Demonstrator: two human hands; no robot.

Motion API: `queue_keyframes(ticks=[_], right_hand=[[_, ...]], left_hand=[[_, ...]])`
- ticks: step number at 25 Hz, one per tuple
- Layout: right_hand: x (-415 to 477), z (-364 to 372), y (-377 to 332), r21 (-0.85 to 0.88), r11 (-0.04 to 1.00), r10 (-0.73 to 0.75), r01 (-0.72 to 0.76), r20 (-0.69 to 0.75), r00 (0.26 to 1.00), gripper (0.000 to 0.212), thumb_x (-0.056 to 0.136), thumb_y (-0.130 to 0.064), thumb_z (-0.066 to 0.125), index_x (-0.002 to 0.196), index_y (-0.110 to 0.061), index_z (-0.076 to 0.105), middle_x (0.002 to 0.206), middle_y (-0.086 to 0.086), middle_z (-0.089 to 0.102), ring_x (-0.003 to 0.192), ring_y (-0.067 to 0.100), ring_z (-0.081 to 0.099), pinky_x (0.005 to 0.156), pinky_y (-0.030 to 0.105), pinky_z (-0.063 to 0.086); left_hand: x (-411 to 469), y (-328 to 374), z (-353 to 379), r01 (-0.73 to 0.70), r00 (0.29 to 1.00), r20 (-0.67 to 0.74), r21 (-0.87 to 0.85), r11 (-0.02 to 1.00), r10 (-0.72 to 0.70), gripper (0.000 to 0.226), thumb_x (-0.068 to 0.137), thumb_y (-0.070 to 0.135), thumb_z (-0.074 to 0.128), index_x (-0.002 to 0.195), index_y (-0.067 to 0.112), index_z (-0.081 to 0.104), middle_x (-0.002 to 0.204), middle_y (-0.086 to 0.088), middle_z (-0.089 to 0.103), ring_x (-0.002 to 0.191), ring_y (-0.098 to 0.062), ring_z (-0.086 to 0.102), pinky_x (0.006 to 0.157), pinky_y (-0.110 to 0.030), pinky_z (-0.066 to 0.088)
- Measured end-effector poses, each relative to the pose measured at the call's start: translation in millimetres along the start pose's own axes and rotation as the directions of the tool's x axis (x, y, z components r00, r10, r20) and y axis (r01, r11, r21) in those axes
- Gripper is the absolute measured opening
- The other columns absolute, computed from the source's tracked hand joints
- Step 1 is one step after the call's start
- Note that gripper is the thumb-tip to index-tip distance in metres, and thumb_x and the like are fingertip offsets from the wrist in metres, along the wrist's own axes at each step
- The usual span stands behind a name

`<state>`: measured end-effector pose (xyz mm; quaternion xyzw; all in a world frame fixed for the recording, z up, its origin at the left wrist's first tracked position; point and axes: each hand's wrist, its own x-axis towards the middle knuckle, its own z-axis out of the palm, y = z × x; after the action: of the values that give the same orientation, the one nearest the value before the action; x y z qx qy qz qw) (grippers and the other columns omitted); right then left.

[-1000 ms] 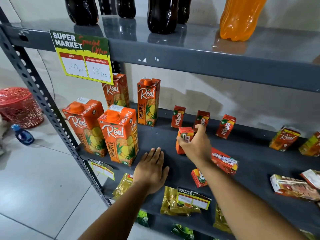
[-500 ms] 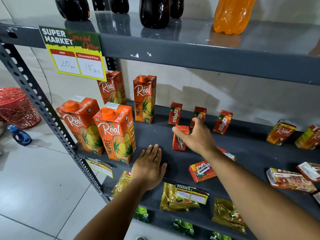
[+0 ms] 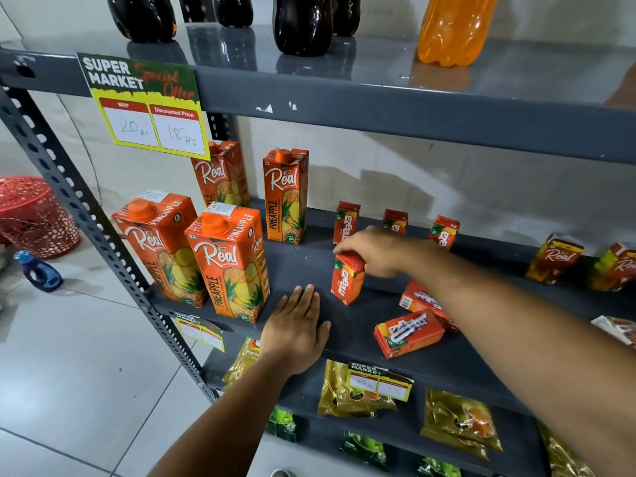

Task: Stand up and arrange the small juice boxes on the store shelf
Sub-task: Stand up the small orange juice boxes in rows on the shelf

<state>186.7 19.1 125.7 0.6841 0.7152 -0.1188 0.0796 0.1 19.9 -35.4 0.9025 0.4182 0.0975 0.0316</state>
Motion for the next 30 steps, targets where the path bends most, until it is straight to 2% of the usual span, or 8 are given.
queue_keyframes(ticks=[4, 8, 11, 15, 20, 23, 26, 30], right_hand=[[6, 3, 8, -0.305, 0.933, -0.201, 0.189, -0.007, 0.98, 0.047, 0.085, -0.015, 0.065, 0.126, -0.03, 0.048, 0.129, 0.009, 0.06, 0.111, 0.032, 0.061, 0.087, 0.047, 0.055], [0, 12, 21, -0.279, 0.943, -0.213, 0.183, -0.081, 0.974, 0.071, 0.085, -0.001, 0.065, 0.143, -0.031, 0.037, 0.149, 0.004, 0.046, 0.129, 0.028, 0.051, 0.094, 0.046, 0.053], [-12, 5, 42, -0.081, 0.995, -0.073, 0.063, -0.13, 0.989, 0.083, 0.085, 0.004, 0.062, 0.151, -0.03, 0.025, 0.156, 0.001, 0.033, 0.127, 0.026, 0.049, 0.092, 0.034, 0.048], [-32, 22, 87, 0.078, 0.98, 0.179, -0.185, 0.08, 0.981, 0.063, 0.083, -0.018, 0.073, 0.14, -0.014, 0.045, 0.138, 0.01, 0.056, 0.117, 0.026, 0.057, 0.099, 0.036, 0.047], [-57, 60, 108, -0.065, 0.925, 0.375, -0.374, 0.316, 0.872, 0.064, 0.062, -0.023, 0.088, 0.117, -0.016, 0.055, 0.112, 0.005, 0.064, 0.097, 0.022, 0.061, 0.085, 0.034, 0.053], [-63, 76, 117, -0.044, 0.906, 0.421, -0.422, 0.209, 0.883, 0.058, 0.058, -0.032, 0.086, 0.108, -0.02, 0.059, 0.109, 0.006, 0.066, 0.092, 0.023, 0.062, 0.081, 0.035, 0.054], [-65, 72, 119, 0.015, 0.918, 0.395, -0.395, 0.04, 0.918, 0.055, 0.065, -0.03, 0.082, 0.115, -0.022, 0.06, 0.116, 0.006, 0.065, 0.097, 0.025, 0.062, 0.082, 0.037, 0.053], [-59, 43, 107, -0.191, 0.978, 0.059, -0.088, -0.149, 0.987, 0.054, 0.08, -0.006, 0.066, 0.127, -0.028, 0.053, 0.129, 0.0, 0.052, 0.109, 0.026, 0.056, 0.084, 0.041, 0.051]], left_hand=[[-1, 0, 0, 0.001, 1.0, 0.005, 0.008, 1.0, -0.001, 0.079, 0.086, 0.055, 0.001, 0.148, 0.009, 0.018, 0.159, -0.008, 0.015, 0.146, -0.024, 0.009, 0.114, -0.034, 0.001], [1, 0, 3, -0.005, 1.0, 0.009, 0.016, 1.0, 0.005, 0.078, 0.087, 0.055, 0.001, 0.148, 0.009, 0.018, 0.159, -0.008, 0.016, 0.146, -0.024, 0.009, 0.114, -0.034, 0.002], [1, 0, 5, -0.01, 1.0, 0.019, 0.019, 1.0, 0.01, 0.079, 0.087, 0.055, 0.002, 0.149, 0.009, 0.018, 0.159, -0.008, 0.016, 0.146, -0.024, 0.009, 0.115, -0.035, 0.004], [2, -1, 7, -0.002, 1.0, 0.016, 0.016, 1.0, 0.002, 0.079, 0.087, 0.056, 0.002, 0.148, 0.009, 0.02, 0.158, -0.008, 0.018, 0.146, -0.024, 0.011, 0.116, -0.037, 0.007], [1, -1, 6, 0.002, 1.0, 0.009, 0.018, 1.0, -0.002, 0.076, 0.089, 0.054, 0.007, 0.147, 0.007, 0.025, 0.157, -0.009, 0.023, 0.145, -0.025, 0.016, 0.115, -0.037, 0.01], [3, 0, 5, 0.013, 1.0, 0.016, 0.033, 0.999, -0.014, 0.079, 0.086, 0.054, 0.003, 0.148, 0.008, 0.02, 0.158, -0.008, 0.017, 0.146, -0.023, 0.011, 0.116, -0.036, 0.007], [2, 0, 4, 0.017, 0.999, 0.031, 0.038, 0.999, -0.018, 0.08, 0.085, 0.055, -0.001, 0.149, 0.01, 0.016, 0.159, -0.006, 0.014, 0.146, -0.022, 0.008, 0.117, -0.036, 0.006], [2, 0, 3, 0.024, 0.999, 0.028, 0.036, 0.999, -0.025, 0.08, 0.085, 0.055, 0.001, 0.149, 0.01, 0.018, 0.159, -0.007, 0.016, 0.146, -0.022, 0.009, 0.117, -0.036, 0.007]])
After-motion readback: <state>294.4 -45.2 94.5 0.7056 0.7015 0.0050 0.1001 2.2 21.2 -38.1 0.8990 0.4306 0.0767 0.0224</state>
